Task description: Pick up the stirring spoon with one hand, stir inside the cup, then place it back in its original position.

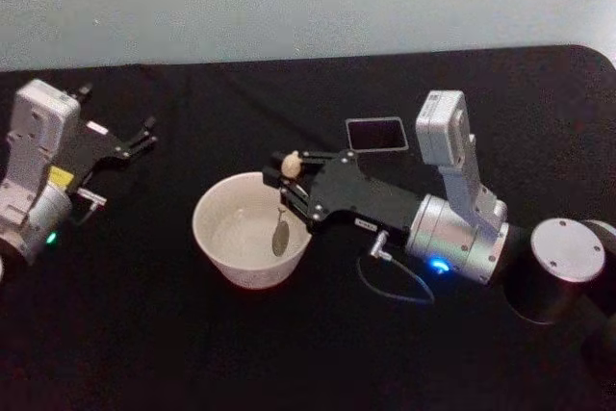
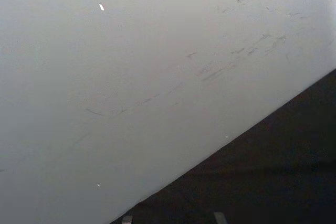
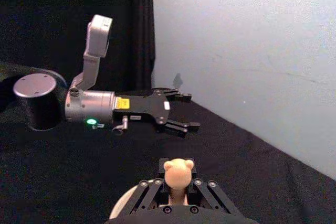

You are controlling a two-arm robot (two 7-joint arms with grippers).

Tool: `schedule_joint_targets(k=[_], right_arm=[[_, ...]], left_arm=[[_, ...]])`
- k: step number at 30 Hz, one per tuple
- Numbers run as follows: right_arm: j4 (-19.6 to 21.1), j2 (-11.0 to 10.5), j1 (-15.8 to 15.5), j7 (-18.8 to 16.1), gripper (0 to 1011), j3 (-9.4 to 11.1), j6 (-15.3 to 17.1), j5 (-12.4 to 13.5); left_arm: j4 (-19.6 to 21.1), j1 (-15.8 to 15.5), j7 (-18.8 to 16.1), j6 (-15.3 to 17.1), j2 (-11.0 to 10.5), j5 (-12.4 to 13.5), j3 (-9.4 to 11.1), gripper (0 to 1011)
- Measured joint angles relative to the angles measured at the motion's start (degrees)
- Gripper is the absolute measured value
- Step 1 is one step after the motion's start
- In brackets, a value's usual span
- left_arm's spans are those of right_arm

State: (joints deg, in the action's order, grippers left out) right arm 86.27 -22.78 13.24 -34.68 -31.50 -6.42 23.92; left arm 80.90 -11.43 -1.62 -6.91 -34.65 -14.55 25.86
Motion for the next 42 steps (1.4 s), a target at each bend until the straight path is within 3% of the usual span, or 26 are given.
schedule_joint_targets(k=[9,19,31,42], right_arm=[[1.5,-1.0,-0.8,-0.6,168,-0.8,0.5,0.2],[2.0,-0.6,-0.3,-1.6,168,-2.1,0.6,0.6],[-1.3,2.1,2.4,-1.2,168,-3.6,0.0,-0.3],[-5.7,4.4,4.8,0.5,168,-3.4,-0.7,-2.0]], left_arm=[[0.0,0.0,0.0,0.0,0.0,0.0,0.0,1001],[0.0,0.0,0.0,0.0,0.0,0.0,0.0,1001],[0.0,0.0,0.0,0.0,0.0,0.0,0.0,1001],[0.0,0.0,0.0,0.0,0.0,0.0,0.0,1001]])
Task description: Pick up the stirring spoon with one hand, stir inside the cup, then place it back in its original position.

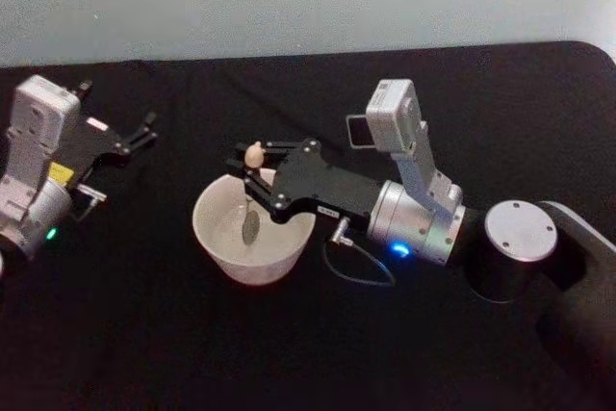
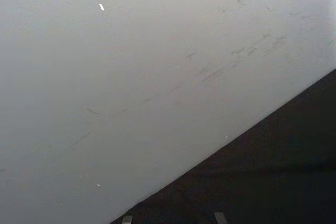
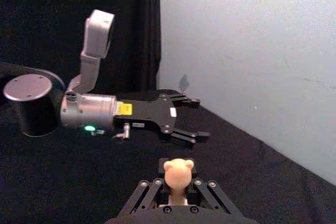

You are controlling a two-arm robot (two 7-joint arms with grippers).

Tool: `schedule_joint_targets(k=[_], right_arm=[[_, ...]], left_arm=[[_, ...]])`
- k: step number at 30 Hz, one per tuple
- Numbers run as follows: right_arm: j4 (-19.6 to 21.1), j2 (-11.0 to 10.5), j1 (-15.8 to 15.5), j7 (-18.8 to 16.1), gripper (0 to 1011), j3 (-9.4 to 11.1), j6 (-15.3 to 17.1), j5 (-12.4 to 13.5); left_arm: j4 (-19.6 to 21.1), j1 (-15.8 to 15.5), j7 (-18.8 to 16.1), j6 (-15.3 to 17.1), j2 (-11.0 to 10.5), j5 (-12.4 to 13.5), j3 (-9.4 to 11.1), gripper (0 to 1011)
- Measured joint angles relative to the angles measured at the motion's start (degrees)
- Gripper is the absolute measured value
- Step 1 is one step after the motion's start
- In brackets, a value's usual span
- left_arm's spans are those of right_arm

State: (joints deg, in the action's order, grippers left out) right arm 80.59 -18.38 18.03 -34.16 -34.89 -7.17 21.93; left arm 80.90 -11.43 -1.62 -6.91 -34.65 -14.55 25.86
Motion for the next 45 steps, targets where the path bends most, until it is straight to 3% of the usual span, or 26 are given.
schedule_joint_targets(k=[18,31,45], right_arm=[[0.2,-0.9,-1.0,0.8,168,2.1,0.0,-0.3],[1.1,-1.2,-1.5,0.7,168,2.6,0.1,-0.1],[7.4,-3.0,-1.8,0.6,168,3.7,1.0,0.8]], left_arm=[[0.0,0.0,0.0,0.0,0.0,0.0,0.0,1001],[0.0,0.0,0.0,0.0,0.0,0.0,0.0,1001],[0.0,0.0,0.0,0.0,0.0,0.0,0.0,1001]])
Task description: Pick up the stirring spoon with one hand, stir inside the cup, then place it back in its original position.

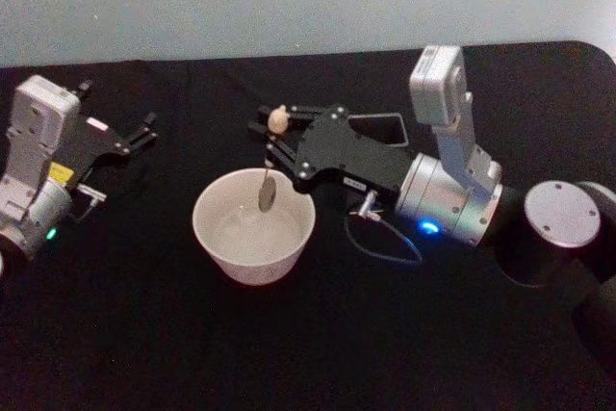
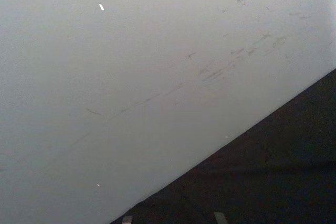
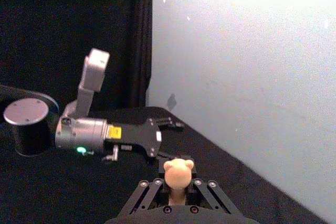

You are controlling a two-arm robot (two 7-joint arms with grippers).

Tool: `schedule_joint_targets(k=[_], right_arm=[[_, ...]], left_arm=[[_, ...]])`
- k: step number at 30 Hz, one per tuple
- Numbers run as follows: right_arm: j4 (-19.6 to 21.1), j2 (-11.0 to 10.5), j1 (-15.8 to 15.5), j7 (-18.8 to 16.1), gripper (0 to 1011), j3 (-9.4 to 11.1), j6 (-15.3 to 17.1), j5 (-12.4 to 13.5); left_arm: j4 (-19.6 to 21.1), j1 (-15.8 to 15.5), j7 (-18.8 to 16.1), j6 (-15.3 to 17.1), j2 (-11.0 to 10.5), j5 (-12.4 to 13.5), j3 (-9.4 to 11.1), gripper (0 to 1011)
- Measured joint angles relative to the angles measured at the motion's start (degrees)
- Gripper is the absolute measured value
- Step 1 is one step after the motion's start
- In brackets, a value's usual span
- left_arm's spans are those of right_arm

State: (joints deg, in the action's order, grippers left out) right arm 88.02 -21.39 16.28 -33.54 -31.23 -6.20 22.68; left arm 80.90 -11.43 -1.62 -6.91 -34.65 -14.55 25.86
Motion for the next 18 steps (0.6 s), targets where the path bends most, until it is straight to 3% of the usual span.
schedule_joint_targets(k=[18], right_arm=[[4.3,-1.5,0.2,0.7,168,1.4,-0.9,1.0]], left_arm=[[0.0,0.0,0.0,0.0,0.0,0.0,0.0,1001]])
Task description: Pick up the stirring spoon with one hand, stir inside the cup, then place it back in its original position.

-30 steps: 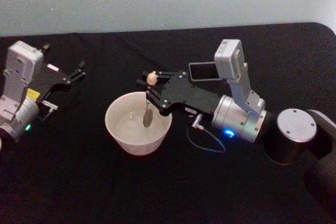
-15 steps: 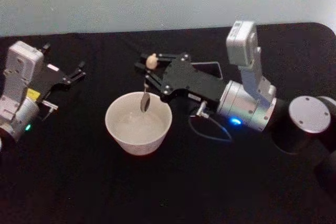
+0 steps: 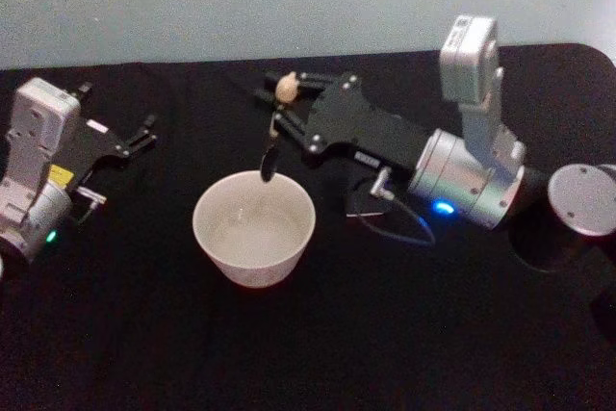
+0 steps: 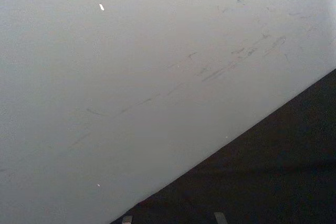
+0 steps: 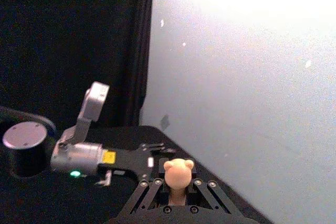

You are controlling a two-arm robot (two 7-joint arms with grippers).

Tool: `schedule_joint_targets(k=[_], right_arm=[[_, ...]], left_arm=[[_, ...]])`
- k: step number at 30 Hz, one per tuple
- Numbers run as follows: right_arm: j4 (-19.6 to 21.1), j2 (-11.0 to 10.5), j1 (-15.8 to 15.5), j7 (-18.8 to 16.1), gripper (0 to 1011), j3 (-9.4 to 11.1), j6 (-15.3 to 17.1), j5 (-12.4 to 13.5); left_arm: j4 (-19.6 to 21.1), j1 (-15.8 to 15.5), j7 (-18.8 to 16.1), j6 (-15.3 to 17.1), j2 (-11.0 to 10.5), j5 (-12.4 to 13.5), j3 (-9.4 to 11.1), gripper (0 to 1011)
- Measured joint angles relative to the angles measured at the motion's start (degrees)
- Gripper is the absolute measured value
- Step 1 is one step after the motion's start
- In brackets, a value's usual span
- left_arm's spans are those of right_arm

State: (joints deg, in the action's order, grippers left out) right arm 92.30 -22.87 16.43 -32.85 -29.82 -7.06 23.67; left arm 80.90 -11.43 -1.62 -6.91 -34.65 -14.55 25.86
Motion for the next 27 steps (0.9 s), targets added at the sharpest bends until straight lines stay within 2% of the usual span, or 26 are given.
schedule_joint_targets(k=[17,27], right_arm=[[4.2,-2.8,-1.0,4.0,168,6.0,0.4,0.7],[4.0,-3.8,-2.7,7.0,168,9.3,0.7,-0.9]], left_arm=[[0.0,0.0,0.0,0.0,0.0,0.0,0.0,1001],[0.0,0.0,0.0,0.0,0.0,0.0,0.0,1001]])
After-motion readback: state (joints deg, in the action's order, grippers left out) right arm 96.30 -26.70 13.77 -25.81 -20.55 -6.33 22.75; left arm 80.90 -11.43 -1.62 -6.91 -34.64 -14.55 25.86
